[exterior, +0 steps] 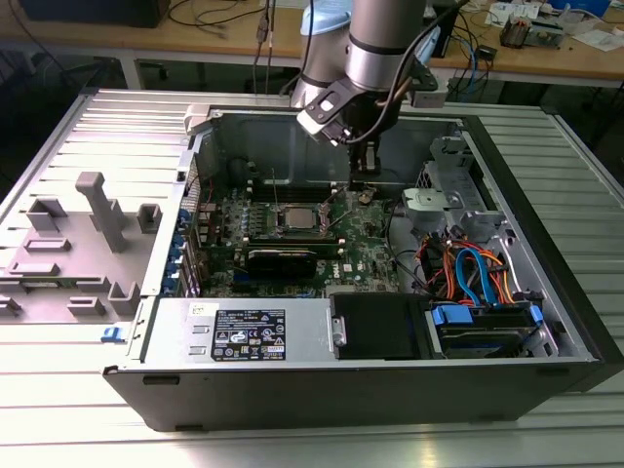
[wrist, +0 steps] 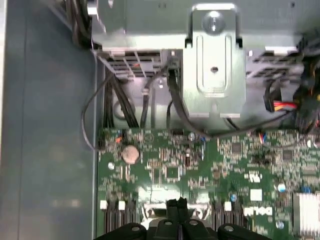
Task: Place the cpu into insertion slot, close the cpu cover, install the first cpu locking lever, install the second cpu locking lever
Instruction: 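Close the cpu cover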
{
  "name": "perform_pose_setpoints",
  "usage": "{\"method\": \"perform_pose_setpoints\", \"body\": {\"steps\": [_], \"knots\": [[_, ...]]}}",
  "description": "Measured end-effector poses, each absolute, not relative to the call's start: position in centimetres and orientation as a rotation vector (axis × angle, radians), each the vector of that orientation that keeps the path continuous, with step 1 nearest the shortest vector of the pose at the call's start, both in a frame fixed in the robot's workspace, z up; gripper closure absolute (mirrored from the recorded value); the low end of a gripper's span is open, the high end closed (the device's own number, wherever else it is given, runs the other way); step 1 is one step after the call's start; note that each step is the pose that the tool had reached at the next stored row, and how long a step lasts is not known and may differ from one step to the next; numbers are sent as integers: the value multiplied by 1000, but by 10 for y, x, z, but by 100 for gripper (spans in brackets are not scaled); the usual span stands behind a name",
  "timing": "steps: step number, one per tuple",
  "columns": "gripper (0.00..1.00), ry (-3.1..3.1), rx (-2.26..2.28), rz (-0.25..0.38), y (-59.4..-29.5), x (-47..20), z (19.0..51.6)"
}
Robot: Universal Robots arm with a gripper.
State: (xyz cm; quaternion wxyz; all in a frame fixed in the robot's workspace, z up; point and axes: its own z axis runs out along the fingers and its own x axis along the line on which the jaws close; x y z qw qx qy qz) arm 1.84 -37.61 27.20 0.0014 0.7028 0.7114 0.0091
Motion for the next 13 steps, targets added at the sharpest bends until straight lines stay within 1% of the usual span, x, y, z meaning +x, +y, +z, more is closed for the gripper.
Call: {"method": "perform_pose_setpoints", "body": {"steps": [8,13], "knots": [[89,2250,2188,29,-376,31,259],[89,2250,2188,28,-376,31,256]]}}
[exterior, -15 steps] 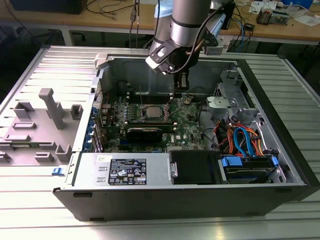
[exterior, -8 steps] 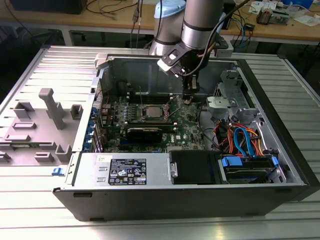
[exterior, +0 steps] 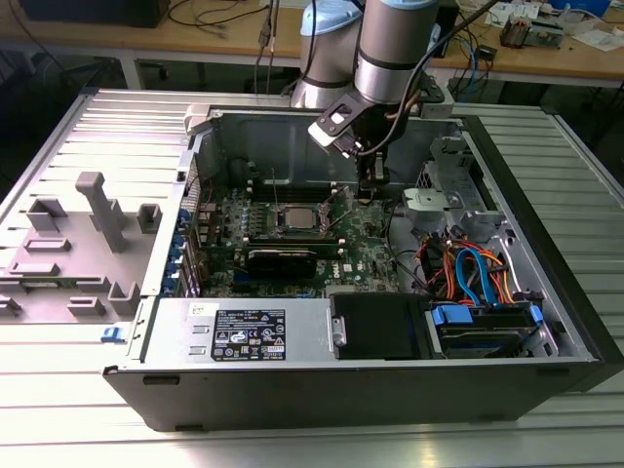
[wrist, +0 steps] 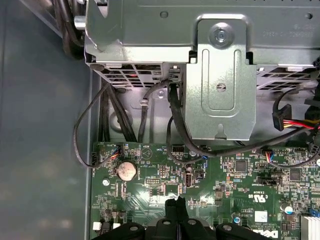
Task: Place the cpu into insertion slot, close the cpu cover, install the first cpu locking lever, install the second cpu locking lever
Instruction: 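Close the cpu cover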
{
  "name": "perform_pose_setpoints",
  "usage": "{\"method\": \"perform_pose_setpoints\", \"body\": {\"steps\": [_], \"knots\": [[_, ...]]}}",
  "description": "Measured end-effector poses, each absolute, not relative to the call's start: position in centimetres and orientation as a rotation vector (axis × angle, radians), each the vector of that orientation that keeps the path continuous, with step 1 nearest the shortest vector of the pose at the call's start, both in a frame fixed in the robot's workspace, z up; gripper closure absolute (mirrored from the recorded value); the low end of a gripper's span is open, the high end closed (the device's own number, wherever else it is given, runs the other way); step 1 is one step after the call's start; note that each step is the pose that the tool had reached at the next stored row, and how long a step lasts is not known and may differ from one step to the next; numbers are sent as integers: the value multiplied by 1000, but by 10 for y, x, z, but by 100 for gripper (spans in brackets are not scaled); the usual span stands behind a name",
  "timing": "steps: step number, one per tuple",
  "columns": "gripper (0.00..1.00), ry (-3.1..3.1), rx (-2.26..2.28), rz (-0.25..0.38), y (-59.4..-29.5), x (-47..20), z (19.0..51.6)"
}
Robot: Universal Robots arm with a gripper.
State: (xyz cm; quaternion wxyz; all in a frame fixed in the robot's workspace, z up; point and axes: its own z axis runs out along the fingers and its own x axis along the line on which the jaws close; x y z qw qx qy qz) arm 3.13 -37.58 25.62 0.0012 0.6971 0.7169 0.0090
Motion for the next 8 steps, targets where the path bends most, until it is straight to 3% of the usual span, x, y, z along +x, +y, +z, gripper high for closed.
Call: {"method": "perform_pose_setpoints", "body": {"steps": [8], "knots": [[89,2253,2191,23,-376,32,249]]}}
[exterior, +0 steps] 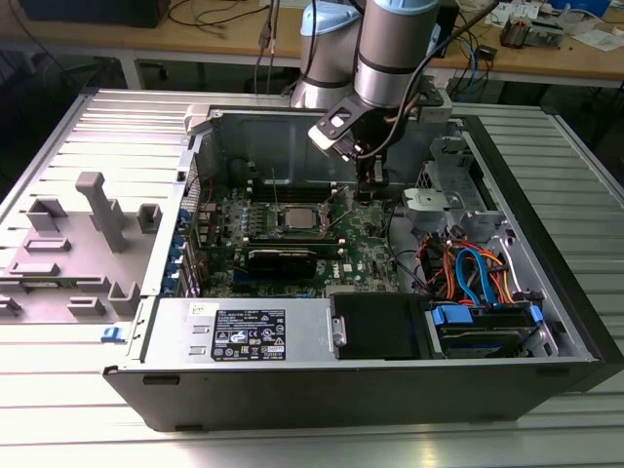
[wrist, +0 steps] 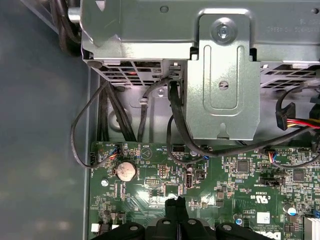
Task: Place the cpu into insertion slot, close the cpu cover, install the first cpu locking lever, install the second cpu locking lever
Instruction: 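Close the cpu cover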
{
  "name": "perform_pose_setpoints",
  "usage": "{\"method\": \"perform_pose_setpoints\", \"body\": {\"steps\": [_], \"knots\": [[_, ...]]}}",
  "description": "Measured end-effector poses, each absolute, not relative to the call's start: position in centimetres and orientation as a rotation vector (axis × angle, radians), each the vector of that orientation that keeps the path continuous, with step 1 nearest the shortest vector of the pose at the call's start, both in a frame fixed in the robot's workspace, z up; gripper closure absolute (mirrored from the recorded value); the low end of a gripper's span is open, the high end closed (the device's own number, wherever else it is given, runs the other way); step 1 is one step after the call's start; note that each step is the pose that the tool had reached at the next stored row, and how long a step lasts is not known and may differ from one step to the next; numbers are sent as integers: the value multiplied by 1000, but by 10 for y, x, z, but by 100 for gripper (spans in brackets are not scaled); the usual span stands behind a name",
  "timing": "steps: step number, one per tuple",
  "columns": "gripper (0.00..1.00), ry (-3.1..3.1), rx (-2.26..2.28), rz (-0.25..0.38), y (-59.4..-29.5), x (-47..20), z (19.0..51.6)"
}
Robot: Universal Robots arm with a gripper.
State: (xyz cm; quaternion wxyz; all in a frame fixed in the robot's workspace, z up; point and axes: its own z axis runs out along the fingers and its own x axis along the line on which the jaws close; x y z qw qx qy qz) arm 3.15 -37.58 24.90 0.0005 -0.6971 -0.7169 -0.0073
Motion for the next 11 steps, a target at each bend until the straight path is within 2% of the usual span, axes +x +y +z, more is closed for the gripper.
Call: {"method": "perform_pose_setpoints", "body": {"steps": [11], "knots": [[89,-2250,-2188,-20,-376,32,242]]}}
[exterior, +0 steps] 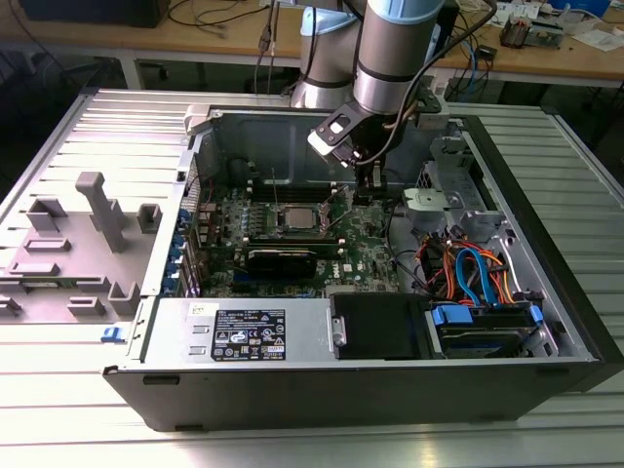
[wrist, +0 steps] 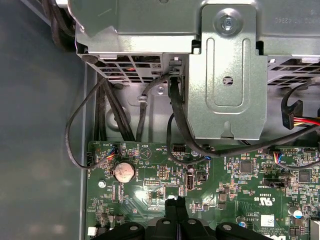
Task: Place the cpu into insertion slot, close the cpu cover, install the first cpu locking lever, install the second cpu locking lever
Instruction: 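Close the cpu cover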
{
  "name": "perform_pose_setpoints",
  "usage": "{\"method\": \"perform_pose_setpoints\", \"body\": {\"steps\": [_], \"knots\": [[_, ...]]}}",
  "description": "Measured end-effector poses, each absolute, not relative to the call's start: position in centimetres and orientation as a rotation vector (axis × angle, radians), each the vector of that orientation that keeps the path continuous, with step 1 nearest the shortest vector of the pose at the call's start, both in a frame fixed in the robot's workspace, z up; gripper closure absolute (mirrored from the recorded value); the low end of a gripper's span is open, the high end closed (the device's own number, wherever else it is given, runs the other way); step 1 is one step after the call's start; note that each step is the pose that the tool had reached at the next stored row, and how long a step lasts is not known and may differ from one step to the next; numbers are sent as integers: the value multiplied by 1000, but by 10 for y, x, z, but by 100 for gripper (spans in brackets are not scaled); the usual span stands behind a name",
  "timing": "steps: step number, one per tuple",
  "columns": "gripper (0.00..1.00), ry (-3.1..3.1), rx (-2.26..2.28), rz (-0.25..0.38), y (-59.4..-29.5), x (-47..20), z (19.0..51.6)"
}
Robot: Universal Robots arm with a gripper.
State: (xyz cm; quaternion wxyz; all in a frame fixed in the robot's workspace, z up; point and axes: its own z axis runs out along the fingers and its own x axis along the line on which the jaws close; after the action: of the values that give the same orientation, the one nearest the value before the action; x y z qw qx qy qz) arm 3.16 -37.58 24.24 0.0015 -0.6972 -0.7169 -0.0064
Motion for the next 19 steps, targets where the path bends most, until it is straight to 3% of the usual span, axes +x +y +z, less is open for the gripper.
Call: {"method": "perform_pose_setpoints", "body": {"steps": [19], "knots": [[89,-2250,-2188,-20,-376,17,242]]}}
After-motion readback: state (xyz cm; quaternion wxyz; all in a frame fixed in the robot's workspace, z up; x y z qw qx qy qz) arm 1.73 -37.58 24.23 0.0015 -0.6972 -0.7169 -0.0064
